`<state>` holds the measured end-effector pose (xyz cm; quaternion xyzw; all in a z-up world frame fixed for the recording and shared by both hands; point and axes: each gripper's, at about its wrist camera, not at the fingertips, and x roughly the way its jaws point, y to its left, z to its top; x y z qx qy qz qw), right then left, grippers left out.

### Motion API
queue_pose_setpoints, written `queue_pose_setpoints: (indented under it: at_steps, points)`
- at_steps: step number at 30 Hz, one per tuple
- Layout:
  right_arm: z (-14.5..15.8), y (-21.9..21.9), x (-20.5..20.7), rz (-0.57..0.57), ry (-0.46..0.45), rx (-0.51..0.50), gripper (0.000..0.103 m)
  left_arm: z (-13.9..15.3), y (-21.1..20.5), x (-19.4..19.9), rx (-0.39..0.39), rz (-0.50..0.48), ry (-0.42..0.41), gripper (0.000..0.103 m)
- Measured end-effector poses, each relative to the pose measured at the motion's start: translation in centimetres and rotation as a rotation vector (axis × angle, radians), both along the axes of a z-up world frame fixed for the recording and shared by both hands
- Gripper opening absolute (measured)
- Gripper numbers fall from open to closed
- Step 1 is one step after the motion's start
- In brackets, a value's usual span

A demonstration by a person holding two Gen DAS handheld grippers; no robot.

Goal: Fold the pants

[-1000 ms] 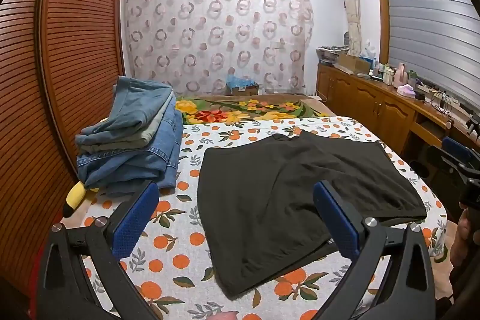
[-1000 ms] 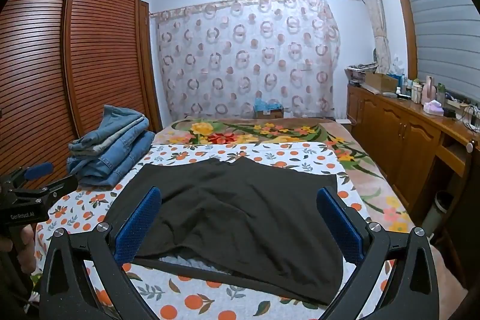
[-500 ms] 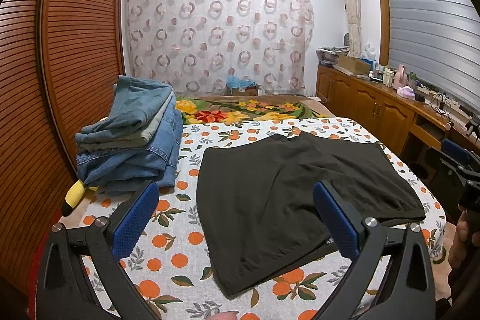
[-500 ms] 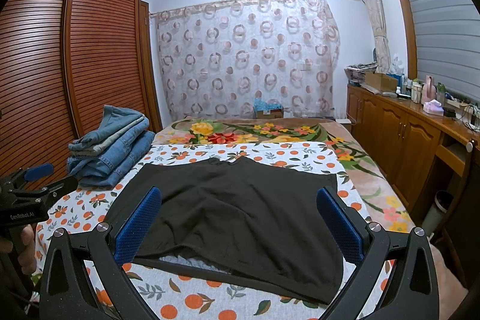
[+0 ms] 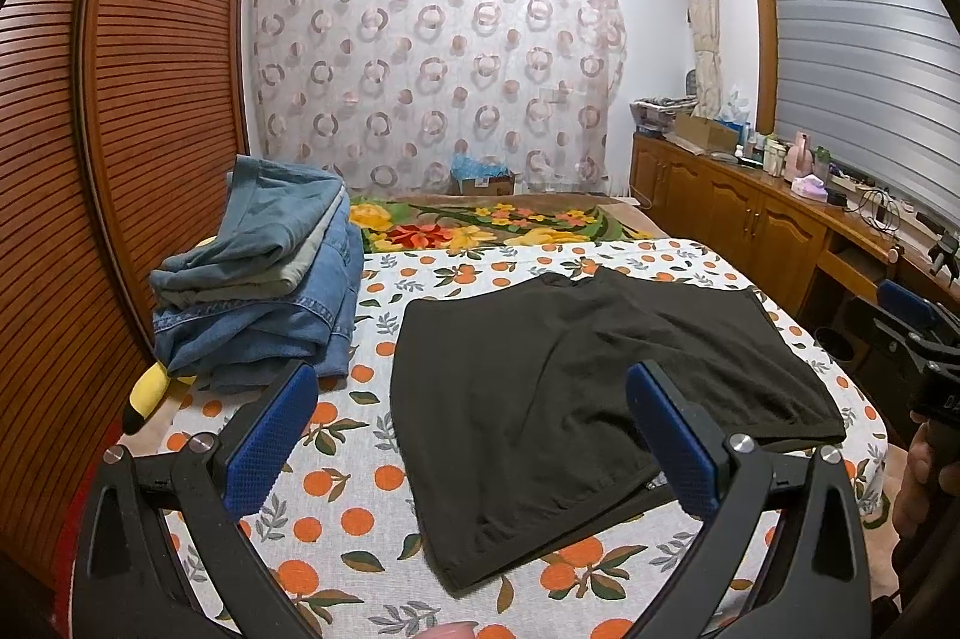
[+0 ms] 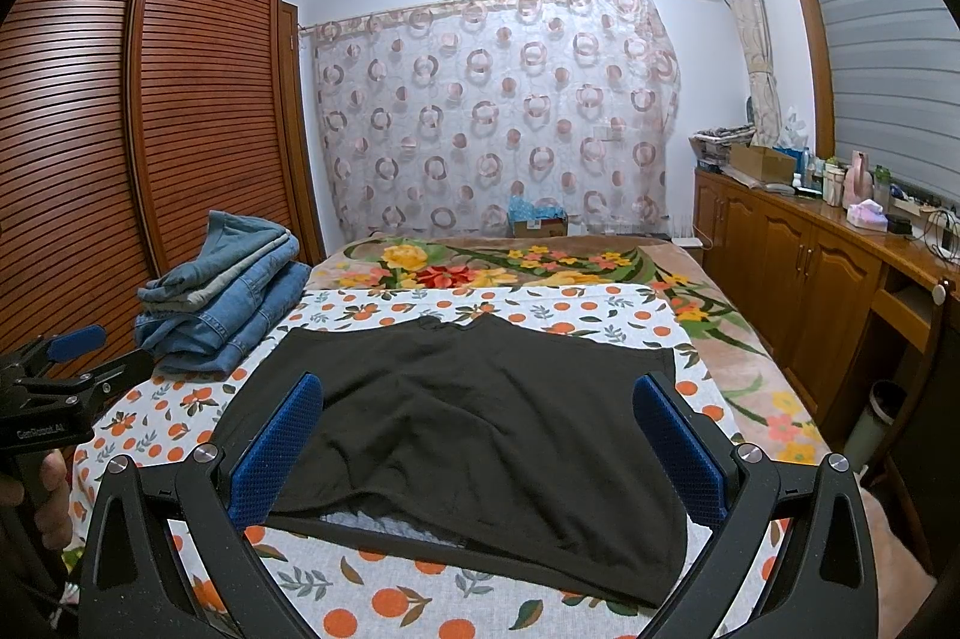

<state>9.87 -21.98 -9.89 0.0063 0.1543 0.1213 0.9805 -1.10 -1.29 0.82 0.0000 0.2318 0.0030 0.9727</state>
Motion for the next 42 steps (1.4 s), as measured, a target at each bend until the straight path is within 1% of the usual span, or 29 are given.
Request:
queue_pose_setpoints:
  at_steps: [8,35,39,42]
  points:
    - [-0.05,0.13,-0.08,0.002,-0.004,0.001,0.103,0.56,-0.63,-0.49,-0.004,-0.001,-0.006,0.103]
    - [-0.04,0.01,0.01,0.002,-0.007,0.001,0.103,0.40,-0.43,-0.44,-0.008,0.000,-0.007,0.103]
    - [-0.01,0.00,0.10,0.001,-0.004,0.002,0.103,0.86,-0.93,-0.61,-0.010,-0.004,0.002,0.103]
    - [-0.07,-0.17,0.34,-0.005,0.002,0.002,0.103,0.60,-0.75,-0.15,-0.013,-0.009,0.016,0.103]
